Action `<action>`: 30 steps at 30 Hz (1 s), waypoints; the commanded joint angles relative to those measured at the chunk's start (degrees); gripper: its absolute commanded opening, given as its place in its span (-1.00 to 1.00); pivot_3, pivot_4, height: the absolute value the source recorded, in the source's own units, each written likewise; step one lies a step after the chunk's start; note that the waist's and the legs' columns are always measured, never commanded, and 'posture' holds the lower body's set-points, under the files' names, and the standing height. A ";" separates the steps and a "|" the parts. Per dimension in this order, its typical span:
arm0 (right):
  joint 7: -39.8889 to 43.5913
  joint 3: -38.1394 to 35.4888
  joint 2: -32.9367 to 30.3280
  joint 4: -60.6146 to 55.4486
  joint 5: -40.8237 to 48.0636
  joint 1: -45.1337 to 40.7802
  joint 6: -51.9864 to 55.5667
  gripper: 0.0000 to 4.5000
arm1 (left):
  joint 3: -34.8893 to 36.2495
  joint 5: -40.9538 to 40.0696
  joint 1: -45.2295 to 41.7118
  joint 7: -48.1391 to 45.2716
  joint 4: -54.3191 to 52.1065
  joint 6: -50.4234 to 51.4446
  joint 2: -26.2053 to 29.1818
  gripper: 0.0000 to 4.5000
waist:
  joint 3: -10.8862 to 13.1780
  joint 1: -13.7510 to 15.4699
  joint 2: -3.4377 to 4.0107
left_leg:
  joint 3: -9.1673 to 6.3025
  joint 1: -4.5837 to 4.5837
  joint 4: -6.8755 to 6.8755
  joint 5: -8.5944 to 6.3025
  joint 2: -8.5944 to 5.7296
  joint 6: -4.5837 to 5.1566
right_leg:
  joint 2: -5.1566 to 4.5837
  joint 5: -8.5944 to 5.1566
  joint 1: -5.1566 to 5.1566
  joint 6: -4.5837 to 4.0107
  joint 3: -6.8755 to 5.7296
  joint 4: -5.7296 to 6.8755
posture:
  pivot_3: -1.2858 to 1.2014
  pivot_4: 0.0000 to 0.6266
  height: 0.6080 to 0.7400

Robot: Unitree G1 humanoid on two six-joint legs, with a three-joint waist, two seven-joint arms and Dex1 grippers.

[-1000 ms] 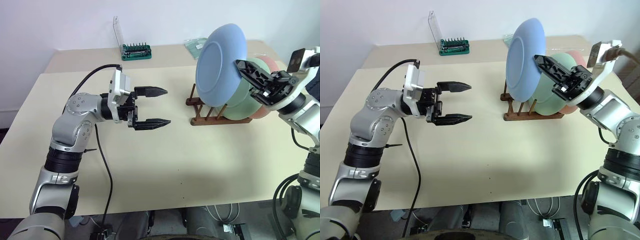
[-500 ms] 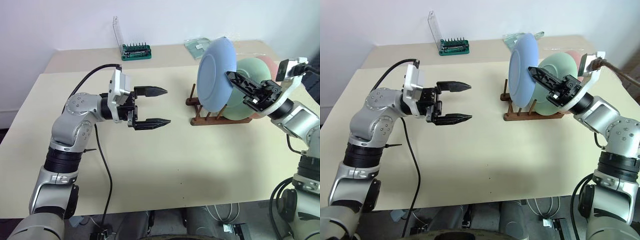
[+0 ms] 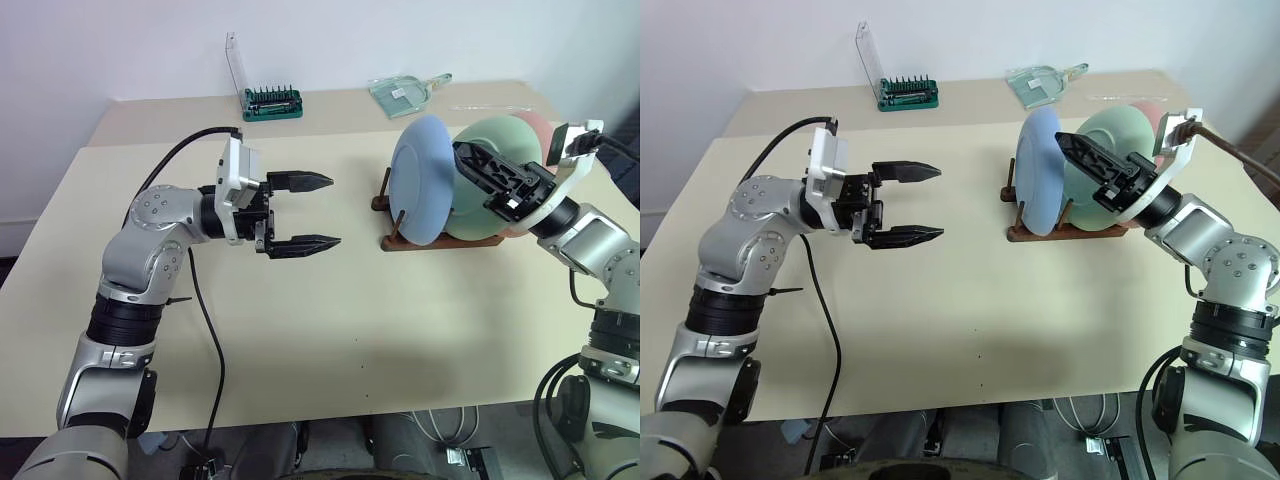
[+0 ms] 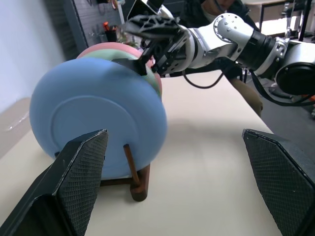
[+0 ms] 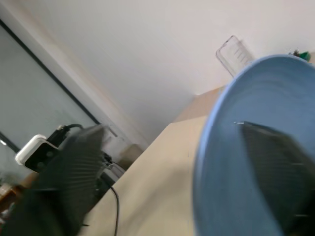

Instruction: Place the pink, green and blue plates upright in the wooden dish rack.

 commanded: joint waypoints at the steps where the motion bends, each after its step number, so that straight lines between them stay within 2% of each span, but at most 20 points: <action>1: 1.30 -0.49 0.08 -2.63 -1.38 -2.04 -2.60 0.98 | 1.30 -0.90 0.11 0.11 -2.04 -0.04 0.38 1.00 | 0.00 -0.02 0.00 | 0.00 0.00 0.00 0.00 0.00 0.00 | 0.00 0.00 0.00 0.00 0.00 0.00 | 0.03 -0.52 1.00; 13: 1.43 -2.50 -0.57 -6.09 -1.90 -2.98 -5.56 0.98 | 0.99 -1.08 0.11 -0.01 -1.86 -0.05 -0.13 1.00 | 0.00 0.01 0.00 | -0.01 0.00 -0.01 0.00 0.00 0.00 | 0.00 0.00 0.00 0.00 0.00 -0.01 | 0.03 -0.52 1.00; 20: -1.57 -5.94 -2.57 -11.06 -0.36 -1.99 -6.26 0.98 | 0.25 -0.48 -2.14 -1.44 1.86 -1.38 -1.87 1.00 | 0.01 0.13 0.01 | -0.01 0.00 -0.01 0.00 0.00 0.00 | 0.00 0.00 0.00 0.00 0.00 0.00 | 0.03 -0.52 1.00; 30: -6.68 -13.87 -6.07 -18.68 4.88 7.38 -5.03 0.98 | -0.72 1.06 -6.37 -5.08 8.54 -4.01 -4.54 1.00 | 0.02 0.10 0.01 | -0.02 -0.01 -0.01 0.00 0.00 0.01 | -0.01 0.00 0.02 0.01 -0.02 -0.04 | 0.03 -0.52 1.00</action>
